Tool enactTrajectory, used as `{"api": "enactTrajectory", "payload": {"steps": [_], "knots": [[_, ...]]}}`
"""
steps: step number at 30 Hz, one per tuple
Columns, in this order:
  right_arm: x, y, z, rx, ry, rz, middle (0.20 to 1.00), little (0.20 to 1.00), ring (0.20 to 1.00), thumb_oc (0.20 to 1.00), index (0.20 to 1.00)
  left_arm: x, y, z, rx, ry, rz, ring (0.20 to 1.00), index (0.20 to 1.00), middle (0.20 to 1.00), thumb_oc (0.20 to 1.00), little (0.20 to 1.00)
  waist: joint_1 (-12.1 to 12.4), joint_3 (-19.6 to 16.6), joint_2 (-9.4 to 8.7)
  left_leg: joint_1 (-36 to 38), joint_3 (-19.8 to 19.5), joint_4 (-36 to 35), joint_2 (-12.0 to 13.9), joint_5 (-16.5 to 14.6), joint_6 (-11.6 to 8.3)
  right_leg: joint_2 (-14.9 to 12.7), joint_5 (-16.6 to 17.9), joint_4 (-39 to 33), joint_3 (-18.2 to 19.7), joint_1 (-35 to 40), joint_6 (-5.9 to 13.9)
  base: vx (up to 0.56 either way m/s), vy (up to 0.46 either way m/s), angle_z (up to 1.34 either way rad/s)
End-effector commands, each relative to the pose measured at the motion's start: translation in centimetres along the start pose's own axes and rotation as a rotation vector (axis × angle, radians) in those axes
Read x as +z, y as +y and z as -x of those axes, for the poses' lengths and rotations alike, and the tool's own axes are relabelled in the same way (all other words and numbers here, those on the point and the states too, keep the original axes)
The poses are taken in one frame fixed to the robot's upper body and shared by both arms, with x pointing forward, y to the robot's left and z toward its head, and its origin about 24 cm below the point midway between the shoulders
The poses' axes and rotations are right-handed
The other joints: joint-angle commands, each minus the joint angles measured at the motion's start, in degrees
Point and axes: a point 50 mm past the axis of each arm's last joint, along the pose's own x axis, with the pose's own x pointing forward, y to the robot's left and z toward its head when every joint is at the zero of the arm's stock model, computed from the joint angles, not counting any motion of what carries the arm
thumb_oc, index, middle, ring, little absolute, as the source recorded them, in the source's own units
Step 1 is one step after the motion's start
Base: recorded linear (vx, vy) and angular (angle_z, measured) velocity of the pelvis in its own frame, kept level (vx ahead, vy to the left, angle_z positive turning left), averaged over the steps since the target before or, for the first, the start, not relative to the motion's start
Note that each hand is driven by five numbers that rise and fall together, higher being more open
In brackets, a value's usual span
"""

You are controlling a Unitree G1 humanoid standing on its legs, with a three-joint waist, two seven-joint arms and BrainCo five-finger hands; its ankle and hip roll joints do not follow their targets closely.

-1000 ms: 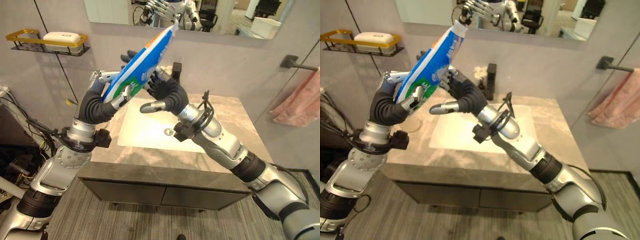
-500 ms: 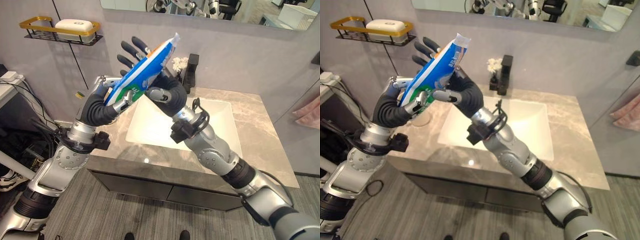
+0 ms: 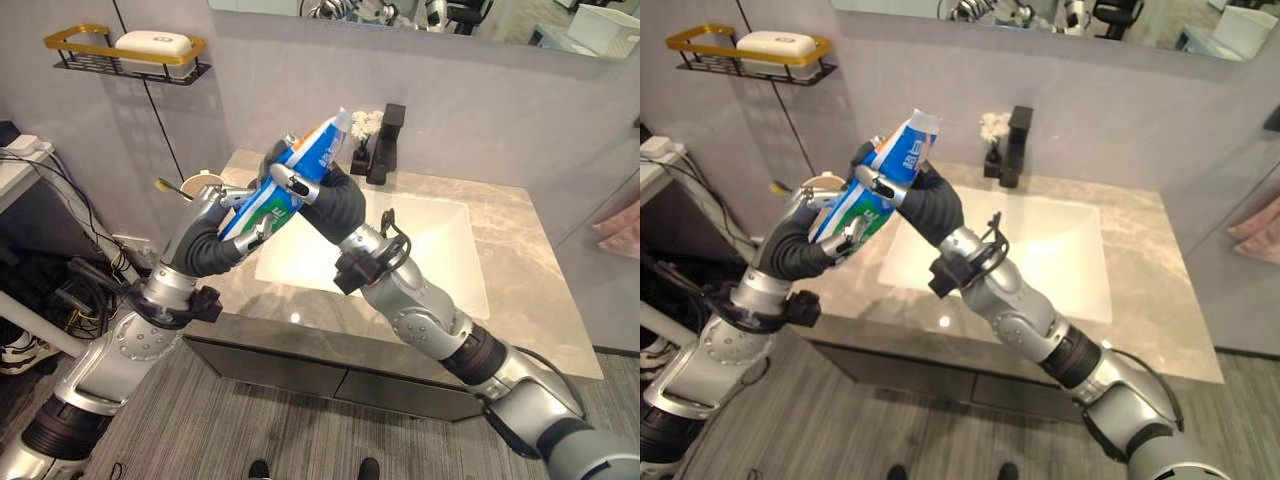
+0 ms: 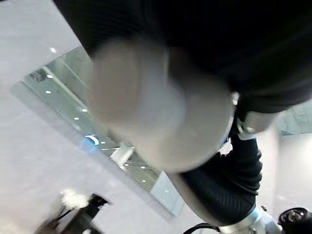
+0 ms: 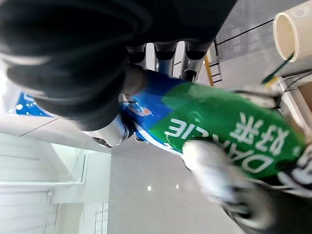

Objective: Put brush and paste in cup on sink, flatten towel.

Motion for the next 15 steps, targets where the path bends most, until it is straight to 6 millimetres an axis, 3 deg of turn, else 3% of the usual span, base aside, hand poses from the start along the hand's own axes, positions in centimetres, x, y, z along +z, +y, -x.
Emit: {"api": "enactTrajectory", "payload": {"steps": [1,5,8,12,15], "knots": [[7.6,0.2,-0.4,-0.037,-0.405,0.083,0.2,0.2,0.2,0.2,0.2,-0.8,0.8,1.6,-0.01,0.088,0.016,1.0,1.0,1.0,1.0,1.0,1.6,-0.1,-3.44,-4.1,-5.3,0.3,-0.5,2.2,-0.88,-8.6,0.8,0.3,-2.7,5.4,5.67,0.01,-0.002,0.88],[10.9,-0.1,-0.9,-0.084,-0.547,0.206,0.2,0.2,0.2,0.2,0.2,-1.1,1.1,4.6,-0.191,0.223,0.223,1.0,1.0,1.0,1.0,1.0,5.4,0.6,-2.89,-7.1,-9.9,0.3,-2.7,3.1,-0.57,-9.5,1.2,0.0,-7.3,6.9,6.29,0.01,0.016,0.68],[12.3,0.1,-1.3,-0.081,-0.594,0.278,0.2,0.2,0.2,0.2,0.2,-2.5,1.5,6.4,-0.259,0.348,0.234,1.0,1.0,1.0,1.0,1.0,7.5,0.9,-2.47,-8.4,-12.3,0.3,-3.5,3.5,-0.68,-9.4,0.5,0.0,-9.4,7.8,6.3,0.0,-0.006,0.49],[13.1,-0.1,-1.8,-0.097,-0.612,0.349,0.2,0.2,0.2,0.2,0.2,-3.6,1.9,8.1,-0.337,0.443,0.193,1.0,1.0,1.0,1.0,1.0,8.8,1.2,-2.33,-9.9,-14.3,0.3,-4.5,4.3,-0.56,-9.5,0.5,0.0,-11.5,8.2,6.37,0.0,-0.011,0.5],[12.3,-0.4,-2.5,-0.111,-0.568,0.382,0.2,0.2,0.2,0.2,0.2,-5.0,1.5,10.3,-0.456,0.559,0.14,1.0,1.0,1.0,1.0,1.0,10.8,1.8,-2.02,-10.6,-15.4,0.3,-5.0,4.4,-0.64,-9.5,0.3,0.0,-12.8,8.5,6.64,0.0,0.007,0.23]]}}
